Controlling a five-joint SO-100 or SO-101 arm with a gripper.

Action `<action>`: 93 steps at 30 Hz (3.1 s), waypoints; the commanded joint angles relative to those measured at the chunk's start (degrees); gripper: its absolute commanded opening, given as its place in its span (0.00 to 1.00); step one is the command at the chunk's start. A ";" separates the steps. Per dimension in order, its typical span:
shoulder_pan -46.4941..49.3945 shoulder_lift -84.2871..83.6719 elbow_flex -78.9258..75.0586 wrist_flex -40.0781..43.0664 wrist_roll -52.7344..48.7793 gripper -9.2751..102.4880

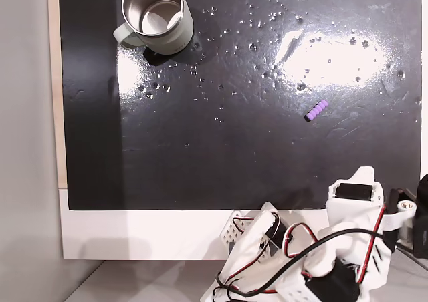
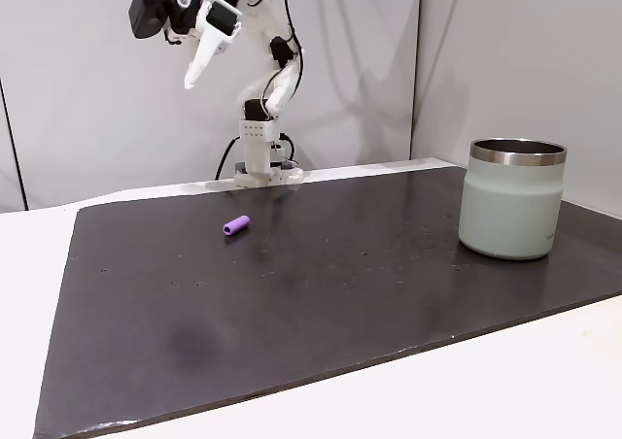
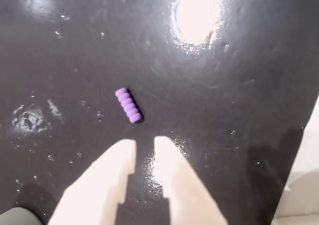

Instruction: Grasp a pengrip and put it in the cup.

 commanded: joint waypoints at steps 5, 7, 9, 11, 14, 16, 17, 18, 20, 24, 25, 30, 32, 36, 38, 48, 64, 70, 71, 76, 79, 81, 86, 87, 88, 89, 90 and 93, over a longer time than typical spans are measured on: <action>-1.05 -5.62 -2.64 -6.86 3.08 0.09; -1.85 -7.03 -1.85 -8.70 4.04 0.09; -2.81 -7.21 0.09 -11.16 4.57 0.09; -3.69 -6.86 2.37 -13.97 4.92 0.10; -4.39 -7.91 4.92 -17.40 5.63 0.11; -4.83 -9.76 6.15 -19.78 6.42 0.12; -5.19 -10.99 6.59 -21.01 6.77 0.12; -5.45 -12.22 6.94 -22.24 7.29 0.12; -6.06 -14.85 7.29 -24.52 8.00 0.12; -6.77 -21.09 7.29 -28.56 9.40 0.14; -6.86 -22.59 7.21 -29.53 9.84 0.16; -8.61 -28.12 6.59 -31.99 11.07 0.28; -9.58 -29.71 6.59 -32.08 11.07 0.32; -11.87 -33.31 6.77 -32.26 11.51 0.39; -12.92 -35.24 6.86 -32.52 12.04 0.40; -18.72 -43.42 8.61 -33.49 14.24 0.41; -23.03 -58.10 7.91 -36.12 15.12 0.28; -23.47 -60.29 7.91 -36.30 14.68 0.21; -23.47 -60.64 7.91 -36.30 14.50 0.20; -23.47 -61.08 7.82 -36.12 13.62 0.15; -23.38 -61.61 7.47 -35.60 12.66 0.12; -23.29 -62.23 6.94 -34.98 12.30 0.10; -22.85 -61.61 6.33 -34.19 12.92 0.08; -22.76 -60.91 5.45 -32.78 13.36 0.08; -22.76 -60.03 4.22 -30.94 14.06 0.08; -22.85 -59.15 2.81 -28.92 14.77 0.08; -22.94 -58.27 1.14 -26.81 15.38 0.08; -23.47 -56.34 -5.54 -20.39 17.14 0.08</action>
